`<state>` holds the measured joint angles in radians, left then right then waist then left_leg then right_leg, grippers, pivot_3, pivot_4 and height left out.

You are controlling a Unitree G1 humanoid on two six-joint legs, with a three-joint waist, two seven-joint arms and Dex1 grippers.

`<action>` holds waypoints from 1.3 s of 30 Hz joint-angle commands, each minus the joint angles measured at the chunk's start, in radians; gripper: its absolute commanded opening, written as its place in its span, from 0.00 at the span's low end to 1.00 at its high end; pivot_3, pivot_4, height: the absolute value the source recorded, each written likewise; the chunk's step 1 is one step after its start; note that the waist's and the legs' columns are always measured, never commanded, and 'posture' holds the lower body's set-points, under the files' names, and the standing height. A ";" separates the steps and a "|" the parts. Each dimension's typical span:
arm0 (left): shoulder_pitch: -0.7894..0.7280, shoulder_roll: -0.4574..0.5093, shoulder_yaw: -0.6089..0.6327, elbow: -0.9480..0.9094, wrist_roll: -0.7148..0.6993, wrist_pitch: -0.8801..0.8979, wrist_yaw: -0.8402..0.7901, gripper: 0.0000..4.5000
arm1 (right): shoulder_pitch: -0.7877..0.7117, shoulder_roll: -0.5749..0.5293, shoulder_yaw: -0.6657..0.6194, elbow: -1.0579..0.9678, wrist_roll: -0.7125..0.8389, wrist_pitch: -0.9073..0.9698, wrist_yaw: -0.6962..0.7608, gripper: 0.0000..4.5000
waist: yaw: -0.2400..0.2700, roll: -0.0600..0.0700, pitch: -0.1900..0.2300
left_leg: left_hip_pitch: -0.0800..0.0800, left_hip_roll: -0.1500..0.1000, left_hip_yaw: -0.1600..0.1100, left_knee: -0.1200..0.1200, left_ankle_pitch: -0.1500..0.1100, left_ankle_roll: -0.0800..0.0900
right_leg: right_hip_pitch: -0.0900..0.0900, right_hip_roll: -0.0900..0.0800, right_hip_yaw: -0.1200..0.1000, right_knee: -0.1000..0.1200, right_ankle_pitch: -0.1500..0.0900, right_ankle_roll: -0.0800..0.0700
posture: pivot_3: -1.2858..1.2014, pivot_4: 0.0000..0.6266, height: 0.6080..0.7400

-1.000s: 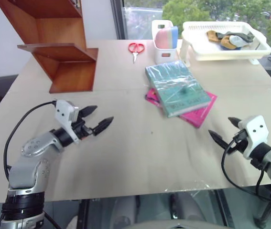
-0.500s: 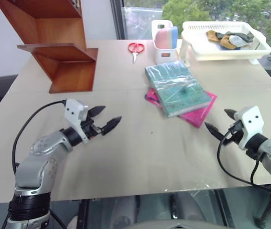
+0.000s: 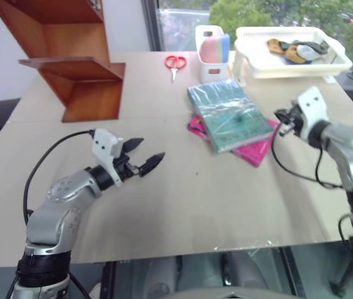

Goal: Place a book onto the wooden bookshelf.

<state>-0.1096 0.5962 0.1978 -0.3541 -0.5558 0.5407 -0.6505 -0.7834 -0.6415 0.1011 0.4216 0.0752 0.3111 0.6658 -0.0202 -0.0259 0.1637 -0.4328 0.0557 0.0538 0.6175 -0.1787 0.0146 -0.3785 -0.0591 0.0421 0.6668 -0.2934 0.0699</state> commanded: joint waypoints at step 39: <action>0.212 0.147 0.223 -0.237 -0.224 0.019 -0.143 1.00 | -0.438 0.167 0.210 0.932 -0.515 -0.669 -0.041 0.04 | -0.025 0.000 0.001 | 0.004 0.000 -0.003 0.000 0.000 -0.003 | 0.001 -0.001 -0.002 0.006 0.001 -0.003 | 0.52 0.24 1.00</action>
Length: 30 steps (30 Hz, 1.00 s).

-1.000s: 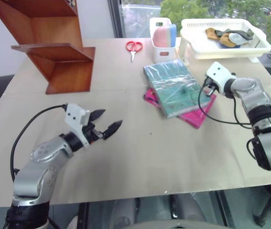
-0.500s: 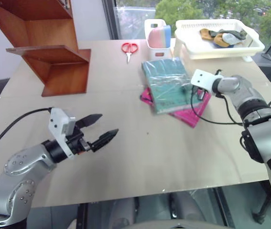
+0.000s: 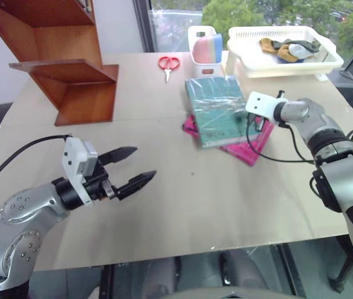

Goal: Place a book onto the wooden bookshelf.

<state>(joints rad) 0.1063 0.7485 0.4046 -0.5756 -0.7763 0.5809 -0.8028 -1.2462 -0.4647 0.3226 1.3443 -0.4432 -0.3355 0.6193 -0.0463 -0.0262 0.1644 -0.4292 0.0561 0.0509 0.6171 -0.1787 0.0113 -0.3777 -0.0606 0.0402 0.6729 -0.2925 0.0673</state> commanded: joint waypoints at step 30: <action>-0.111 0.010 -0.038 0.042 -0.007 -0.007 0.000 1.00 | 0.078 -0.076 -0.068 -0.030 0.047 -0.182 0.039 0.04 | 0.009 0.000 0.000 | -0.001 0.000 0.000 0.000 0.000 0.000 | 0.000 0.000 -0.001 0.000 0.000 0.000 | 0.52 0.24 1.00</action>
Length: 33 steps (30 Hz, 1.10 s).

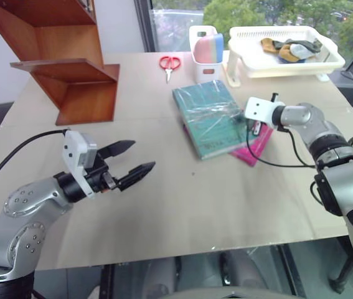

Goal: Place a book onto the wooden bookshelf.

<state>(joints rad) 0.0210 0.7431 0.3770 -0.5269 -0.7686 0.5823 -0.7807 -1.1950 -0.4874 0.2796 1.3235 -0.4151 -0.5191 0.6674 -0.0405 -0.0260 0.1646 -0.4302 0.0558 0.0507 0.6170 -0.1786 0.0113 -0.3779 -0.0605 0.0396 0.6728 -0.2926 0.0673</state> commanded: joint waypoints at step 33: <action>-0.268 -0.238 -0.213 0.289 -0.064 0.187 0.091 1.00 | 1.386 -0.242 -0.739 -2.078 1.140 1.056 0.012 0.99 | 0.024 0.007 0.003 | -0.002 0.001 -0.003 -0.002 0.000 0.000 | 0.003 0.002 -0.003 -0.008 0.000 0.002 | 0.52 0.24 1.00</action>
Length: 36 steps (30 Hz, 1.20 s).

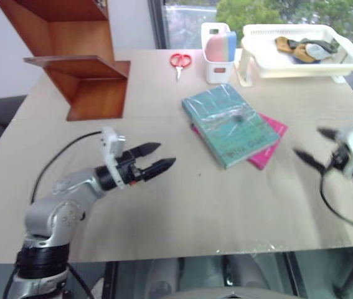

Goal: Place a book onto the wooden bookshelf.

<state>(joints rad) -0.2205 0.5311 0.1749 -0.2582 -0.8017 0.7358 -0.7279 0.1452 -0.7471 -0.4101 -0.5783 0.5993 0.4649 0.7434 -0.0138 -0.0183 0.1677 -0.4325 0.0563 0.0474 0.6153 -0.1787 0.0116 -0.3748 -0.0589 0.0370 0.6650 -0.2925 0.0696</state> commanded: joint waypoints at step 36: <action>-0.588 -0.486 0.157 0.902 -0.052 0.221 0.238 1.00 | 0.318 0.098 -0.030 -0.441 -0.062 -0.035 -0.197 0.99 | 0.025 -0.008 -0.003 | -0.016 -0.001 -0.013 0.019 -0.002 0.003 | -0.002 0.005 -0.008 -0.002 0.004 0.004 | 0.52 0.24 1.00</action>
<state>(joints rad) -0.7860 0.0588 0.3101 0.6194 -0.8468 0.9582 -0.5041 0.4584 -0.6564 -0.4108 -0.9869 0.5466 0.4630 0.5405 0.0112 -0.0258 0.1646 -0.4483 0.0553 0.0338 0.6340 -0.1803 0.0147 -0.3773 -0.0544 0.0289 0.6634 -0.2885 0.0735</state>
